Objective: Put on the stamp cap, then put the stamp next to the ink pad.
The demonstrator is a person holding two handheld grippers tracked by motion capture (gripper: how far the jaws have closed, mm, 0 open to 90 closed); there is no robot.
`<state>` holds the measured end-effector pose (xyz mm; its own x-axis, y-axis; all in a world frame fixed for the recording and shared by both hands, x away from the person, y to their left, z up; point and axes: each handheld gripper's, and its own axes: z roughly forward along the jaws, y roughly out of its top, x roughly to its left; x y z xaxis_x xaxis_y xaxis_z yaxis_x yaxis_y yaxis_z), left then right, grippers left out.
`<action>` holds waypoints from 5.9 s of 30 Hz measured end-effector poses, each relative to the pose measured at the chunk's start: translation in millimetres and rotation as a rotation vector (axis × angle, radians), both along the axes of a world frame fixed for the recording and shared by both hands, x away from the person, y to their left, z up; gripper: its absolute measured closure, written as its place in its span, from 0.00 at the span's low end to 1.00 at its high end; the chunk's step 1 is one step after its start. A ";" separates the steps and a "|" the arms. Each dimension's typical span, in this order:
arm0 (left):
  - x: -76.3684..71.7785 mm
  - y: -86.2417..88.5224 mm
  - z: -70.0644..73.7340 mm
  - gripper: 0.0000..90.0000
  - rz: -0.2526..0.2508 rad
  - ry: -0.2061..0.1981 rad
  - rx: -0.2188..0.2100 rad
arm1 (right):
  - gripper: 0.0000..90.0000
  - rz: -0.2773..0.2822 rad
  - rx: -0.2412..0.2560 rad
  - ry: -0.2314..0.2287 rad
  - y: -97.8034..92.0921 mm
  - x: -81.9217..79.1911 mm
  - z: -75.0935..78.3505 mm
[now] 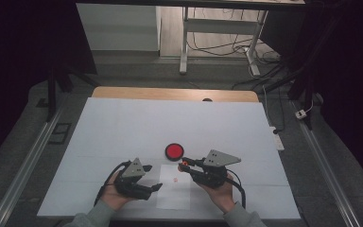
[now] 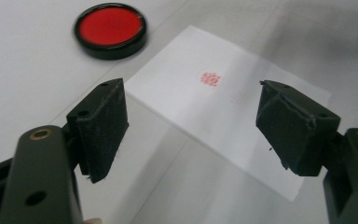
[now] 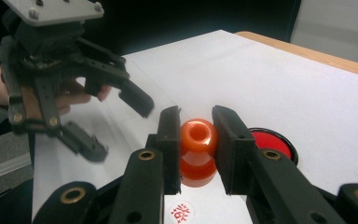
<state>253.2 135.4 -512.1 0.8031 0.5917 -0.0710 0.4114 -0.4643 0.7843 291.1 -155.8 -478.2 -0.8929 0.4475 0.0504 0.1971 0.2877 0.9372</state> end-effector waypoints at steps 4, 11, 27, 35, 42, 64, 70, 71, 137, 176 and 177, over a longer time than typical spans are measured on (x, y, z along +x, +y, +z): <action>-3.3 20.1 0.2 0.28 0.047 0.012 -0.029 | 0.80 -0.006 0.000 -0.001 -2.1 0.8 1.0; -15.3 49.1 3.4 0.29 0.101 0.001 -0.069 | 0.80 -0.020 -0.003 0.002 -5.8 3.8 1.3; -19.2 72.7 -3.1 0.29 0.148 -0.003 -0.049 | 0.80 -0.063 -0.027 -0.002 -12.7 12.6 -0.4; -18.3 72.8 -4.0 0.29 0.154 -0.001 -0.052 | 0.80 -0.082 -0.025 -0.001 -16.0 18.3 0.3; -16.4 72.9 -4.6 0.29 0.157 0.001 -0.048 | 0.80 -0.104 -0.026 -0.011 -14.7 27.3 1.9; -15.0 71.6 -5.3 0.29 0.158 0.002 -0.041 | 0.79 -0.168 -0.095 0.023 -8.9 59.3 -14.5; -14.9 71.8 -5.3 0.29 0.158 0.002 -0.042 | 0.79 -0.196 -0.121 0.027 -8.0 70.4 -20.1; -14.8 71.8 -5.3 0.29 0.158 0.003 -0.042 | 0.79 -0.202 -0.125 0.030 -8.1 72.3 -21.5; -13.7 77.9 -6.0 0.29 0.179 0.006 -0.050 | 0.53 -0.233 -0.144 0.038 -43.0 71.8 -16.7; -11.8 80.3 -7.7 0.29 0.205 0.011 -0.043 | 0.52 -0.266 -0.239 0.053 -157.4 -9.7 -29.0; -11.7 80.3 -7.7 0.29 0.205 0.011 -0.043 | 0.52 -0.266 -0.245 0.053 -157.2 -9.9 -29.0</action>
<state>241.4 215.7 -519.8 0.6651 0.7390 -0.1074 0.5024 -0.3364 0.7965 281.2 -313.0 -507.2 -0.7427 0.6682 -0.0436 0.3417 0.4342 0.8335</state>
